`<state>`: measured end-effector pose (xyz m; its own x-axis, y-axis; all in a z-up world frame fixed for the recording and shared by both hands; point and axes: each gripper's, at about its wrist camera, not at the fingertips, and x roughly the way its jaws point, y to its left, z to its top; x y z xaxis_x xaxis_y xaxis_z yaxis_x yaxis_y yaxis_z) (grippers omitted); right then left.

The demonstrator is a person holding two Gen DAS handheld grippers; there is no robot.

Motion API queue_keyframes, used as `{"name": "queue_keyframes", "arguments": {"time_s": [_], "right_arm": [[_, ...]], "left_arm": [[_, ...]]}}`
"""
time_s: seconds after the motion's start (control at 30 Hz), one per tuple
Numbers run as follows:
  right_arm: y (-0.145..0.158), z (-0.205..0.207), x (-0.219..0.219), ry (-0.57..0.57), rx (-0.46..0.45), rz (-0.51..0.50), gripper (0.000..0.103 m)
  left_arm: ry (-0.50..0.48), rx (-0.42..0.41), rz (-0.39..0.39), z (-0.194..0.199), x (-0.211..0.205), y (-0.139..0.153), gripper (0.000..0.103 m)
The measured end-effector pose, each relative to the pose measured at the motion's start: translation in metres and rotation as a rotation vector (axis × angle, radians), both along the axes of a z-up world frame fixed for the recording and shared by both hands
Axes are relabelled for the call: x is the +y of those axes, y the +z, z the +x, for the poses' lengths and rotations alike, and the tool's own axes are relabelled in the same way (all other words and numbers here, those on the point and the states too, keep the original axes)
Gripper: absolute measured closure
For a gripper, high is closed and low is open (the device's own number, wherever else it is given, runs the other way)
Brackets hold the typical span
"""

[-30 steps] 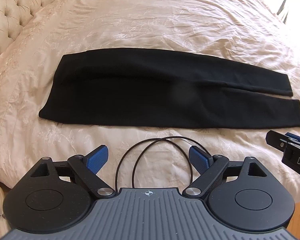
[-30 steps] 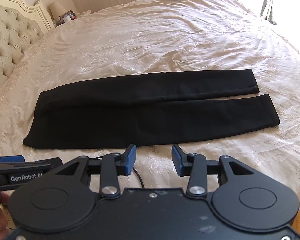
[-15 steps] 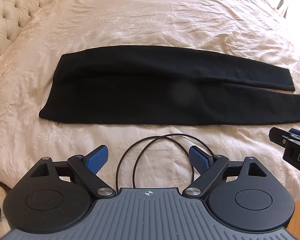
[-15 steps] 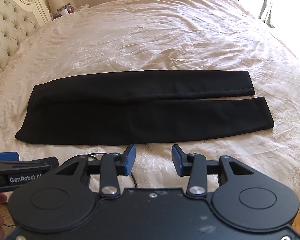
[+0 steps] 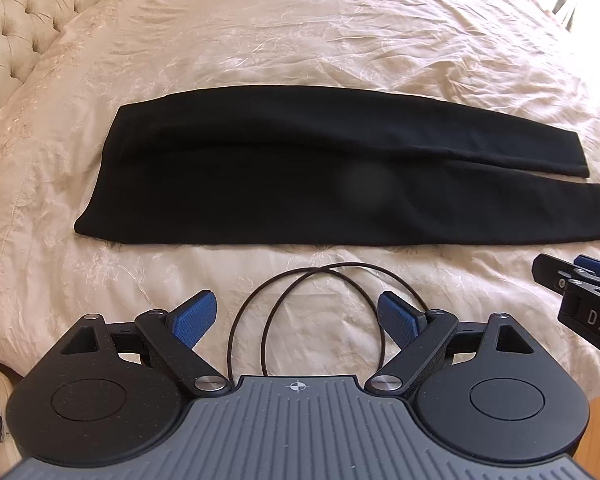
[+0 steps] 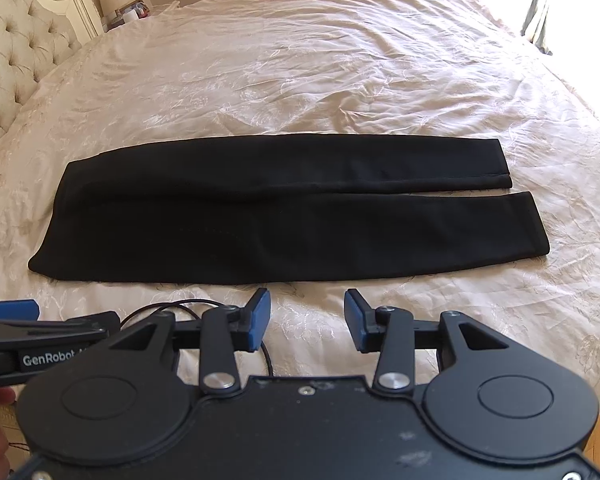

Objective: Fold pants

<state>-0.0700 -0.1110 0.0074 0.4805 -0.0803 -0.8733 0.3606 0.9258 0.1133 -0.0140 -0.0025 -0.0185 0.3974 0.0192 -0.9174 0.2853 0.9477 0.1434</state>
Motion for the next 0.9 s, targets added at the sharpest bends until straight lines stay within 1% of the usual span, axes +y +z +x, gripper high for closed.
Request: {"name": "queue_keyframes", "arguments": {"time_s": [0.9], "right_arm": [[-0.004,0.0036,-0.0007,0.006,0.033,-0.035,0.058]], "left_arm": [[0.004,0.011,-0.004,-0.0003,0.0001,-0.002,0.015]]}}
